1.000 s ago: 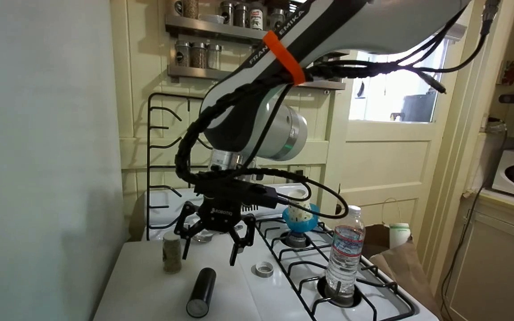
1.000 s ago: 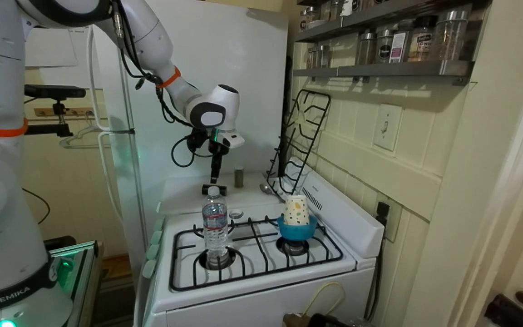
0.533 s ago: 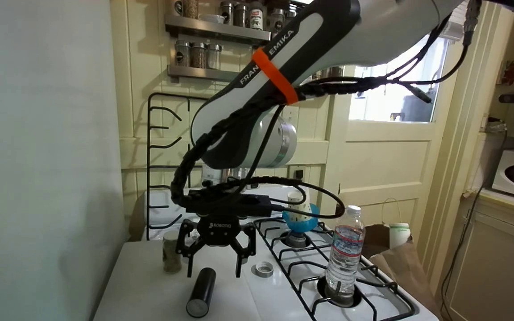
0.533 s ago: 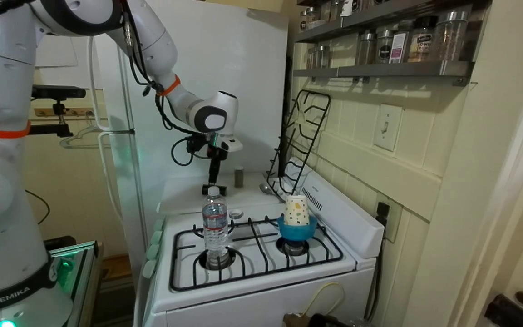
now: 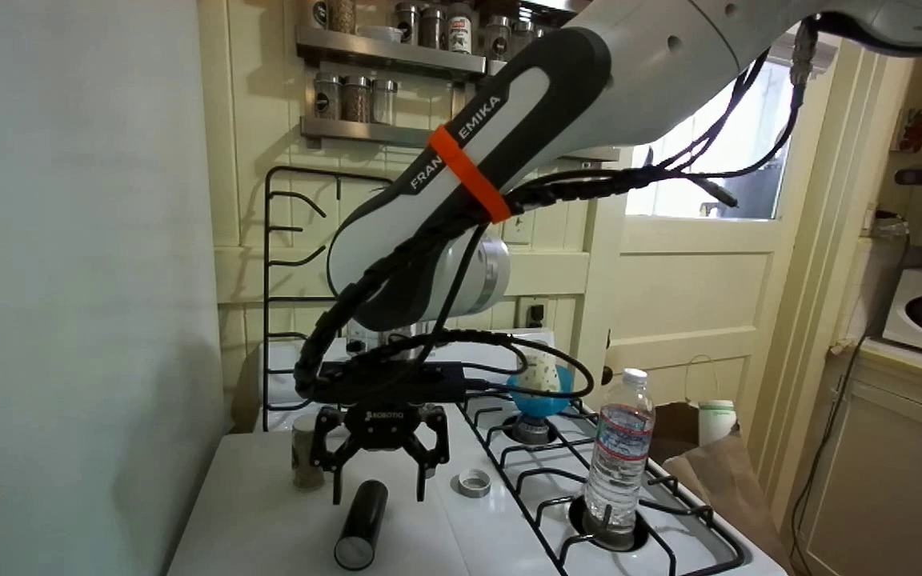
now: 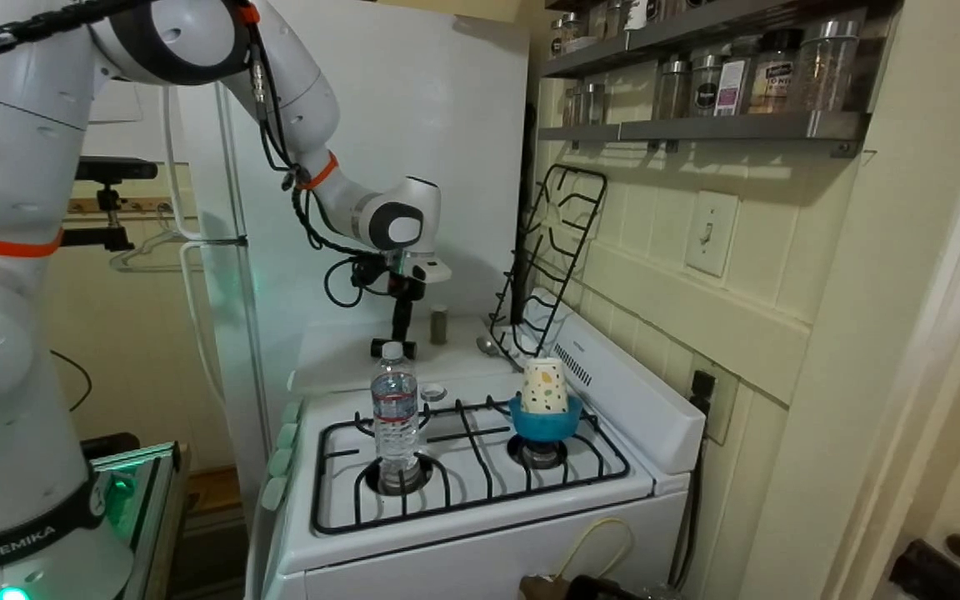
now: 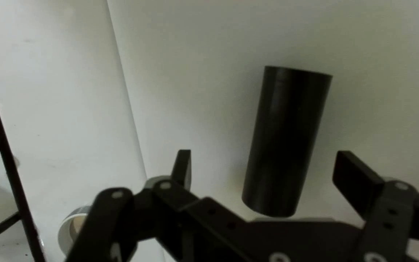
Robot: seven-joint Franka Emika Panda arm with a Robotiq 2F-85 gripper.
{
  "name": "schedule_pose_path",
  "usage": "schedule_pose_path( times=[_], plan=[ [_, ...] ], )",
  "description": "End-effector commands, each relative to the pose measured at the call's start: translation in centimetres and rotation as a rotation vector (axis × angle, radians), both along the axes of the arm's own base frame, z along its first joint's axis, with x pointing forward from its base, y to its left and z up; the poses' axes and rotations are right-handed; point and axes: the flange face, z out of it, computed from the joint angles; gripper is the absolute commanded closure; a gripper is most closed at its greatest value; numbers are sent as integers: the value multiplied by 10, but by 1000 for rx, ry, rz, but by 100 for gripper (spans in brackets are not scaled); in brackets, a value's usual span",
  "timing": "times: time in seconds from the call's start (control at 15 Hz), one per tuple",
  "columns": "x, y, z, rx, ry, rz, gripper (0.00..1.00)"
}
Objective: Move the black bottle to the right
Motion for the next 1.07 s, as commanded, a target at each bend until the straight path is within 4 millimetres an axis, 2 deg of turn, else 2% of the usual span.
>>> schedule_pose_path(
  times=[0.0,0.13,0.2,0.27,0.33,0.73,0.8,1.0],
  plan=[
    [11,9,-10,-32,14,16,1],
    [15,13,-13,-34,14,23,3],
    [17,14,-14,-36,13,26,9],
    [18,15,-16,-37,14,27,28],
    [19,16,-16,-38,11,26,30],
    [17,10,-2,-46,3,11,77],
    [12,5,8,-42,-2,16,81],
    [-7,-22,44,-71,-10,30,81]
  ],
)
